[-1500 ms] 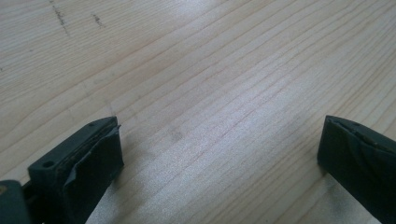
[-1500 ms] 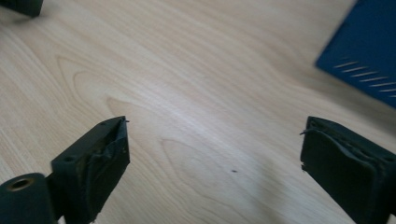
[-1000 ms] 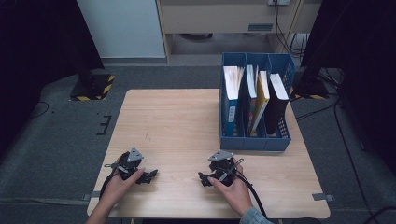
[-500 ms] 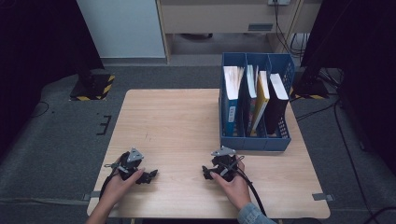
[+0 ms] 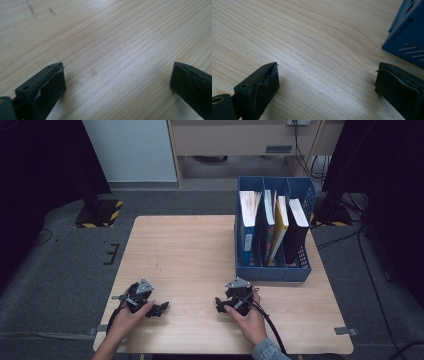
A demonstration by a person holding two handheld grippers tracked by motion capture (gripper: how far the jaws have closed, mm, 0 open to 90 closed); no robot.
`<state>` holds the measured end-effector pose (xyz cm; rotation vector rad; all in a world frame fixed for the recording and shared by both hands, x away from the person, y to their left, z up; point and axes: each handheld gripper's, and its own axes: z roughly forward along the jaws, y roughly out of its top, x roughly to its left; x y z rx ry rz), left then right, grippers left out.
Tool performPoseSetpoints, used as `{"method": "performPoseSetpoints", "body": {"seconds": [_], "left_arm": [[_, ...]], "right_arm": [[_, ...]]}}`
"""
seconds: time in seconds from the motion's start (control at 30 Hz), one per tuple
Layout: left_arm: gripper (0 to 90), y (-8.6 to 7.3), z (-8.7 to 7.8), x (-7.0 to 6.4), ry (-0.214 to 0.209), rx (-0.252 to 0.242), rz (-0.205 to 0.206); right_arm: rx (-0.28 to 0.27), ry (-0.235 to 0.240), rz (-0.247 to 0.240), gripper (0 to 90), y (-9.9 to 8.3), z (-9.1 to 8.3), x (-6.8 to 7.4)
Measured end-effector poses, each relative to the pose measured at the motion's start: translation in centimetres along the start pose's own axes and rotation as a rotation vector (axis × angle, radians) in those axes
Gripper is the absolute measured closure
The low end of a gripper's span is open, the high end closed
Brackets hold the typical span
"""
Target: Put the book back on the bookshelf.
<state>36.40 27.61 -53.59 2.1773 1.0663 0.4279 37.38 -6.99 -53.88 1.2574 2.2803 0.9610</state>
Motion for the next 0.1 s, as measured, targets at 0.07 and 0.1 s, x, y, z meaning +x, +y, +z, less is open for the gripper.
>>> {"method": "performPoseSetpoints", "body": {"seconds": [0.07,0.1], "left_arm": [[0.0,0.00,0.00,-0.01,0.000,-0.001,-0.001],[0.0,-0.01,0.00,-0.01,0.000,-0.001,-0.001]], "right_arm": [[0.000,0.002,0.000,5.2,0.00,0.01,-0.01],[0.000,0.003,-0.001,5.1,0.01,0.01,-0.01]]}}
